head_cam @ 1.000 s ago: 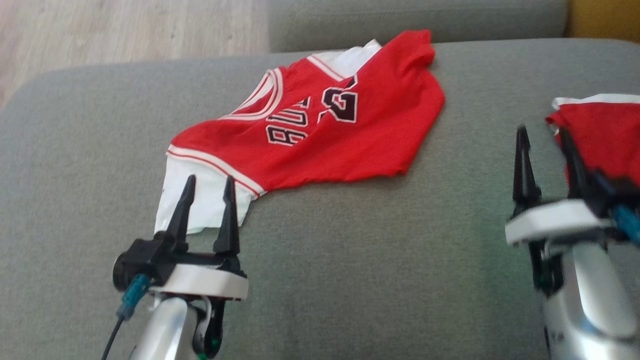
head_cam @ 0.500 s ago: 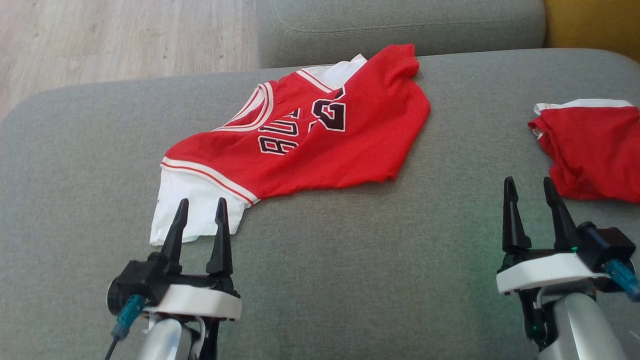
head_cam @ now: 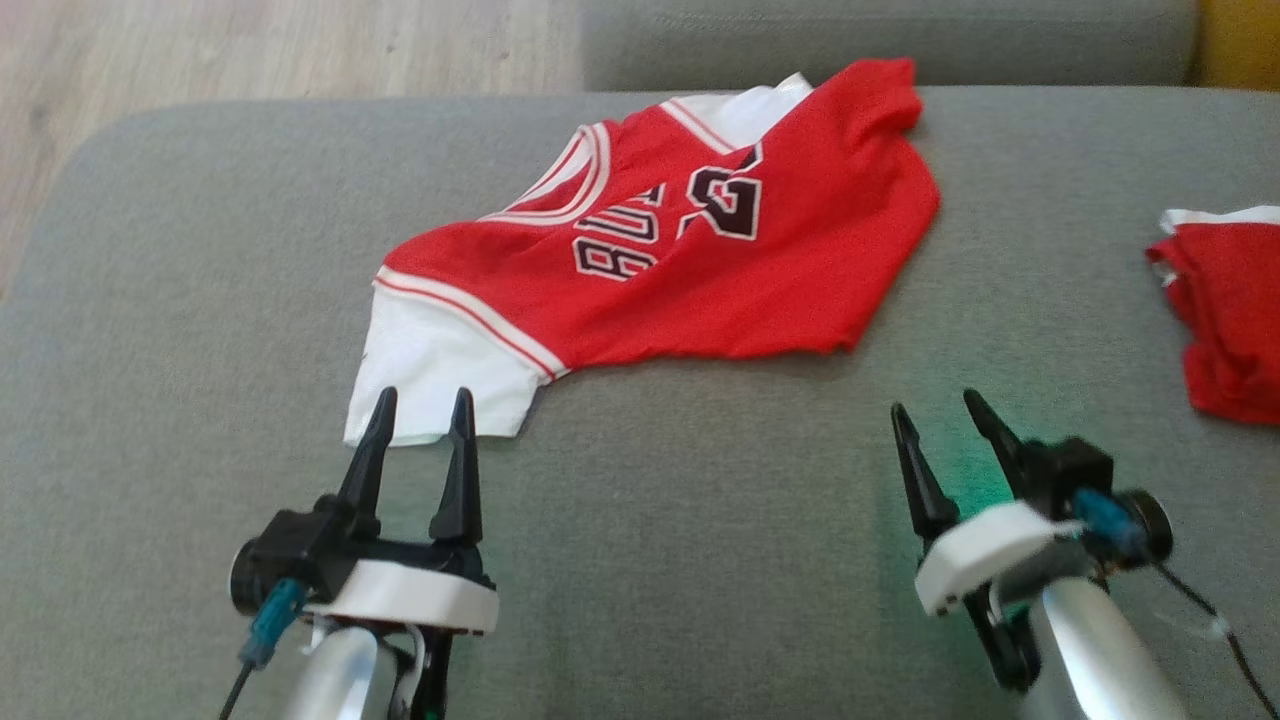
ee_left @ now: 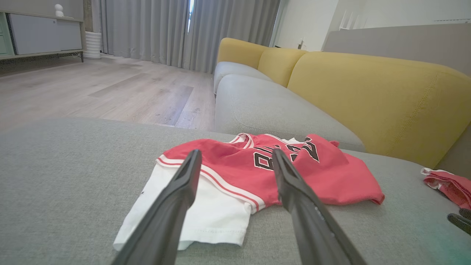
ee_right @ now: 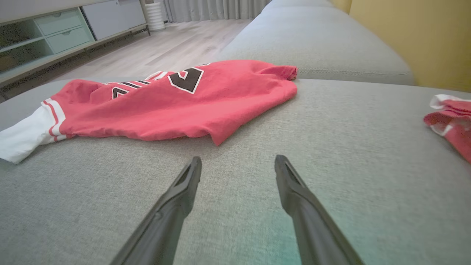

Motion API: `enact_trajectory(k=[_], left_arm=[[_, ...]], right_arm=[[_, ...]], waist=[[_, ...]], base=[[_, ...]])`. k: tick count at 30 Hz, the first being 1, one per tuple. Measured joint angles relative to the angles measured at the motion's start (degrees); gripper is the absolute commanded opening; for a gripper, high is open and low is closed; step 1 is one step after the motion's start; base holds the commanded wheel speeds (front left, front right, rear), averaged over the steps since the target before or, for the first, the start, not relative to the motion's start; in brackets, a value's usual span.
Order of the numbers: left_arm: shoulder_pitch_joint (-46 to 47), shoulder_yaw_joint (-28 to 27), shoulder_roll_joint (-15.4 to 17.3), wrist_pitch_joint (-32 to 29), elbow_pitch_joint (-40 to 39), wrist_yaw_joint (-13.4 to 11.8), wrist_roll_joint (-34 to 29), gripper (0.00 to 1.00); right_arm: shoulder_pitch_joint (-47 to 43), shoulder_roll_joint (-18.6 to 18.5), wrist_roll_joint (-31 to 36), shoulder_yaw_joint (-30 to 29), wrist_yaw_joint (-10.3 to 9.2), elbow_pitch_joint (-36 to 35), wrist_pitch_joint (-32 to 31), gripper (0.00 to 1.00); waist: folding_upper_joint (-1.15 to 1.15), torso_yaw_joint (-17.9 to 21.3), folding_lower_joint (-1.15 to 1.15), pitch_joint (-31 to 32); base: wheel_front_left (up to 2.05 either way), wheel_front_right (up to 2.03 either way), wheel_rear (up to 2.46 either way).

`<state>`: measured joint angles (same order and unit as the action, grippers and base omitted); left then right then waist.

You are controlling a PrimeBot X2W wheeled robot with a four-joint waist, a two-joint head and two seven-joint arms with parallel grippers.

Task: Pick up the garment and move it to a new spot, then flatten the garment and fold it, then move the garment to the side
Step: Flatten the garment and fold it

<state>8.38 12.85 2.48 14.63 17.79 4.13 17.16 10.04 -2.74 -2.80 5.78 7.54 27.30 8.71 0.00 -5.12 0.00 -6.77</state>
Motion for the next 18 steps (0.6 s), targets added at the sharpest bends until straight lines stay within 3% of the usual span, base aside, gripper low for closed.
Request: enact_trajectory(k=[10,18], left_arm=[[3.5,3.3,0.0,0.0,0.4,-0.1,1.5,1.00],[5.2,4.8,0.0,0.0,0.5,-0.6,2.0,1.00]], right_arm=[[12.3,-0.1,3.9,-2.0,0.00,13.3,-3.5,1.00],[18.8,-0.2,5.4,-5.4,0.00,21.4,-1.6,1.00]], waist=[[0.00,-4.7,0.01,-4.1],[0.00,-7.7,0.00,-6.6]], base=[[0.00,0.00,0.00],[0.00,0.00,0.00]])
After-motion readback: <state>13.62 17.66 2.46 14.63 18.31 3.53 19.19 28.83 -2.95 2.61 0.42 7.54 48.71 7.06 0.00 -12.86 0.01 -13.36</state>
